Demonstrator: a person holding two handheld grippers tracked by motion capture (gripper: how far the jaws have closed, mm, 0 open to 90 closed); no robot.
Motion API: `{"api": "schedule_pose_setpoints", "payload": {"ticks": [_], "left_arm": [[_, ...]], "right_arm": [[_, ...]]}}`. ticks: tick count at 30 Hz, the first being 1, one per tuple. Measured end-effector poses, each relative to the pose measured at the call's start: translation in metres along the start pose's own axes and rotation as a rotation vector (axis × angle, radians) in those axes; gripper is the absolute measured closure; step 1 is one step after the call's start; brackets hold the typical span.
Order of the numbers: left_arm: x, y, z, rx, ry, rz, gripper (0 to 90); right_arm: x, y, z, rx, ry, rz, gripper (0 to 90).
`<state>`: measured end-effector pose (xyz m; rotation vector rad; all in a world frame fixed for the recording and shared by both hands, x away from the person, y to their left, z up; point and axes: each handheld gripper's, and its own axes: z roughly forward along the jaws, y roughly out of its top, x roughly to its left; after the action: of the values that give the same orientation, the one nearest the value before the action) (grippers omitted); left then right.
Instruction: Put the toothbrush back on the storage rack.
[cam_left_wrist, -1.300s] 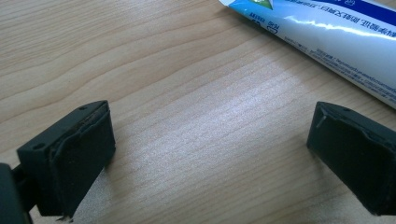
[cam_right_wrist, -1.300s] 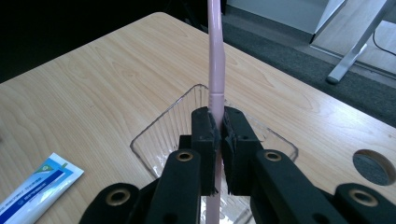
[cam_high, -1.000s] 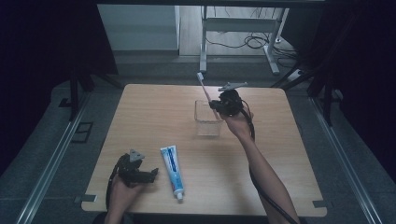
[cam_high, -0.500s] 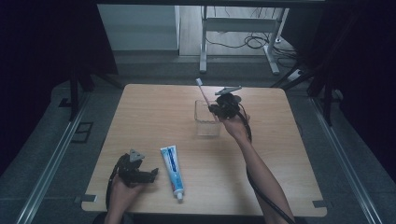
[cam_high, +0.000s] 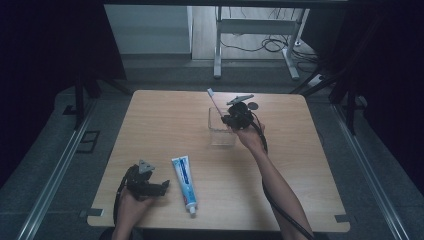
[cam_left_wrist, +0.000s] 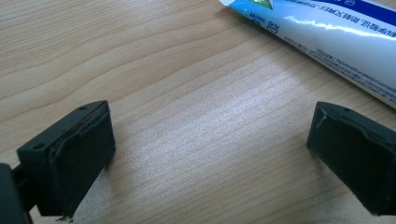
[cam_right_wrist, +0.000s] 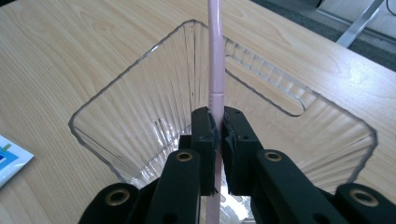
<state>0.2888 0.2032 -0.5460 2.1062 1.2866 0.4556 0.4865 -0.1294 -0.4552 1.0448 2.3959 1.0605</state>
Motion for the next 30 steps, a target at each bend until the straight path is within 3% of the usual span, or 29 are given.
{"api": "schedule_pose_setpoints", "payload": {"ticks": [30], "left_arm": [[0.0, 0.0, 0.0, -0.001, 0.0, 0.002, 0.7]], "right_arm": [[0.0, 0.007, 0.015, 0.169, -0.02, -0.058, 80.5]]}}
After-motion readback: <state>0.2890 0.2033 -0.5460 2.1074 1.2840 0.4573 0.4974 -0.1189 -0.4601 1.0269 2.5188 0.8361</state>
